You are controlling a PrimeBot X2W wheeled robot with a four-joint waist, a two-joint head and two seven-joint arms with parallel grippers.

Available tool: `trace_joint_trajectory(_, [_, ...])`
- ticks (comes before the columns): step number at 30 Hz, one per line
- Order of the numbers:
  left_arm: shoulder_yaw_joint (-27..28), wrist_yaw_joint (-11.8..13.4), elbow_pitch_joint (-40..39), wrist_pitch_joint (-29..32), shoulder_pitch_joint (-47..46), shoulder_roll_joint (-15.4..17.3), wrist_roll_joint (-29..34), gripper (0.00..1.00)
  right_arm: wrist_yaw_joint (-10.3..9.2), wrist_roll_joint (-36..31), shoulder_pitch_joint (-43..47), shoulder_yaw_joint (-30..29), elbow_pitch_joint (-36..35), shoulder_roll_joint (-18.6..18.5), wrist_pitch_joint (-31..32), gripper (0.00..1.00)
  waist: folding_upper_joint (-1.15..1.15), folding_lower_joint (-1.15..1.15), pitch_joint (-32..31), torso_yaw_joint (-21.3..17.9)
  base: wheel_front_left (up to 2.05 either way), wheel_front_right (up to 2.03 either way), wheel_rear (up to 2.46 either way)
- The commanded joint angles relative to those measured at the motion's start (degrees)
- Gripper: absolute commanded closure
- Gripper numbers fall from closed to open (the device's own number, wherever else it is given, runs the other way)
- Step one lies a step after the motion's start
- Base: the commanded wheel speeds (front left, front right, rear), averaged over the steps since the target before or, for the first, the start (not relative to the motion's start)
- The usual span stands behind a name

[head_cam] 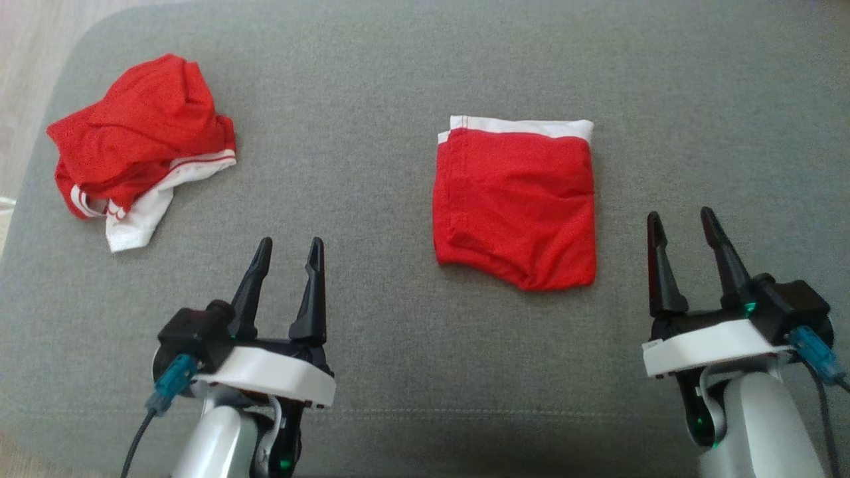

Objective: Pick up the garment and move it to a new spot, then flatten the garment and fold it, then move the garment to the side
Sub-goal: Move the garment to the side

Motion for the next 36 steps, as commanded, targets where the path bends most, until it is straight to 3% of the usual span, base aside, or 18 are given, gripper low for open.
trace_joint_trajectory(1, [1.5,0.0,-1.9,-0.7,-1.7,0.2,0.6,0.00,0.26,-0.4,-1.9,1.4,-1.1,0.3,0.7,0.00,0.00,0.00,0.9,0.3,0.00,0.00,0.00])
trace_joint_trajectory(14, [-1.5,-0.2,-1.6,-0.7,-5.6,0.2,-0.2,0.00,0.26,8.3,-11.5,1.7,9.6,0.4,9.6,0.00,0.00,0.00,8.2,4.0,0.00,0.00,0.00])
trace_joint_trajectory(26, [-2.7,0.5,-1.7,-0.7,-7.4,0.2,-1.4,0.00,0.26,8.1,-18.2,1.2,19.9,0.4,10.8,0.00,0.00,0.00,11.2,7.5,0.00,0.00,0.00])
trace_joint_trajectory(27, [-2.7,0.5,-1.7,-0.7,-7.5,0.2,-1.4,0.00,0.26,8.3,-18.5,1.5,20.6,0.4,11.1,0.09,0.00,0.00,11.2,7.6,0.00,0.00,0.00])
trace_joint_trajectory(28, [-2.7,0.5,-1.7,-0.7,-7.5,0.2,-1.4,0.00,0.26,8.3,-18.7,2.0,21.3,0.4,11.2,0.75,0.00,0.00,11.2,7.7,0.00,0.00,0.00])
trace_joint_trajectory(29, [-2.6,0.5,-1.6,-0.7,-7.5,0.2,-1.4,0.00,0.26,8.1,-19.0,2.6,21.8,0.2,11.3,1.00,0.00,0.00,11.2,7.7,0.00,0.00,0.00])
trace_joint_trajectory(36, [-2.2,0.6,-1.6,-0.7,-7.6,0.2,-0.9,0.00,0.26,5.3,-20.5,6.0,23.1,-2.1,9.2,1.00,0.00,0.00,10.6,6.7,0.00,0.00,0.00])
